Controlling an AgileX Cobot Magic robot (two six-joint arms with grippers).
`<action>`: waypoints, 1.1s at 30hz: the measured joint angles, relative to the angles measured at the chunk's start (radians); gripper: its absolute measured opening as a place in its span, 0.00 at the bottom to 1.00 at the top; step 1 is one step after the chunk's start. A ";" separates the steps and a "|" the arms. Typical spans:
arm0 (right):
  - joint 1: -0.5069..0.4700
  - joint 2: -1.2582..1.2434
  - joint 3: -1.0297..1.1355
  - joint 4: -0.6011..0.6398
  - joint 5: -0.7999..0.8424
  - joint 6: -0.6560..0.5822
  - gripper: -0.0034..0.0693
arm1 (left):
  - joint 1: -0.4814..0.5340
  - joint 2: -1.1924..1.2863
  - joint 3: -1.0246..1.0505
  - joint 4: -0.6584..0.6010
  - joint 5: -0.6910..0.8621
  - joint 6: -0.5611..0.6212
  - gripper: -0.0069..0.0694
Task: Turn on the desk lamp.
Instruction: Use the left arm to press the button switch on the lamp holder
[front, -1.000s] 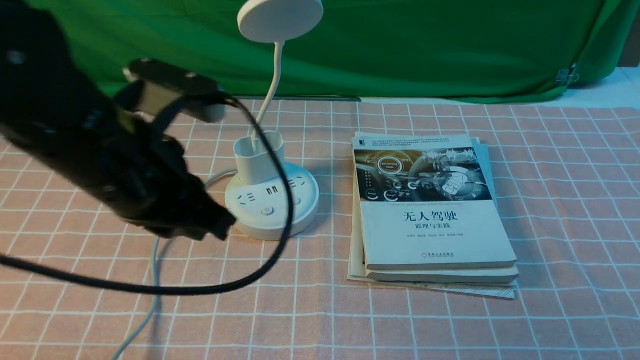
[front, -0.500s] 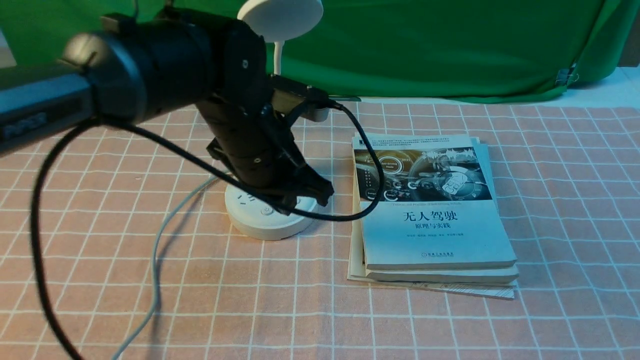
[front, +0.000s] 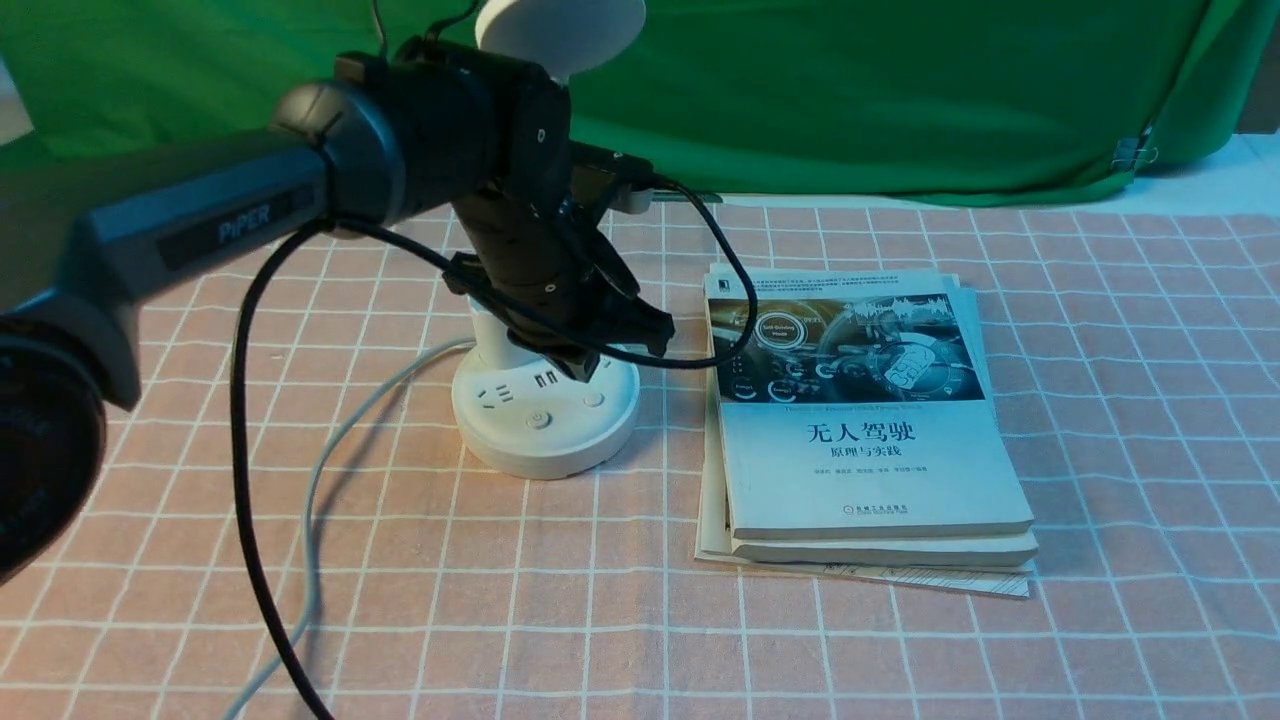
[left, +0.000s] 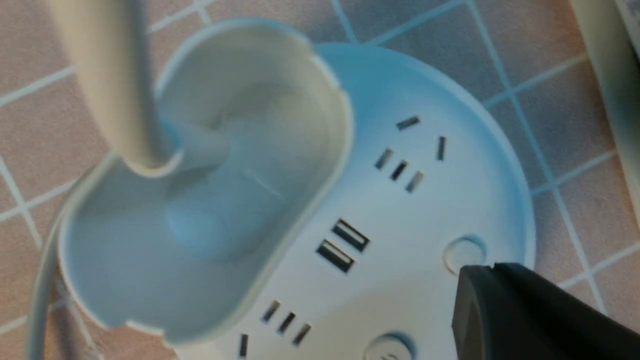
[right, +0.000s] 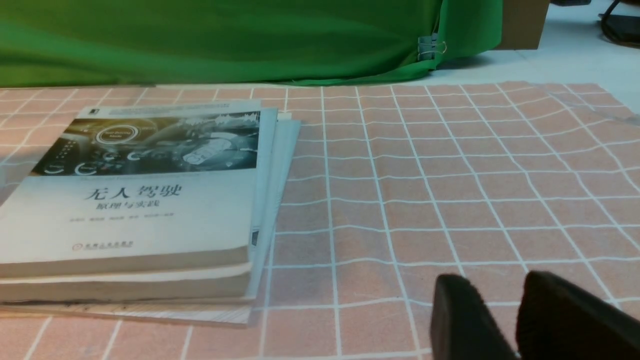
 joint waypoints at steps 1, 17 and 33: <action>0.000 0.000 0.000 0.000 0.000 0.000 0.38 | 0.005 0.004 -0.001 -0.002 -0.002 -0.001 0.12; 0.000 0.000 0.000 0.000 0.000 0.000 0.38 | -0.004 0.056 -0.002 -0.033 -0.043 0.031 0.12; 0.000 0.000 0.000 0.000 0.000 0.000 0.38 | -0.013 0.087 -0.024 -0.014 -0.022 0.034 0.12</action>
